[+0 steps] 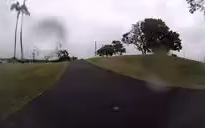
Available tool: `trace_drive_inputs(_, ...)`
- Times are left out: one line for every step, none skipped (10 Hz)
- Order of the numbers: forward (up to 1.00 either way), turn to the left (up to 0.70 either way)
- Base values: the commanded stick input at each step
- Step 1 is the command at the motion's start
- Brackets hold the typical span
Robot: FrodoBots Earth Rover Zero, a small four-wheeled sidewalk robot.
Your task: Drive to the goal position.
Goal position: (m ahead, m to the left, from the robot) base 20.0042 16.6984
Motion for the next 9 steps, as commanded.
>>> trace_drive_inputs(0.85, 0.00)
trace_drive_inputs(0.85, 0.00)
trace_drive_inputs(0.85, 0.00)
trace_drive_inputs(0.85, 0.00)
trace_drive_inputs(0.85, 0.00)
trace_drive_inputs(0.85, 0.00)
trace_drive_inputs(0.85, 0.00)
trace_drive_inputs(0.85, 0.00)
trace_drive_inputs(0.85, 0.00)
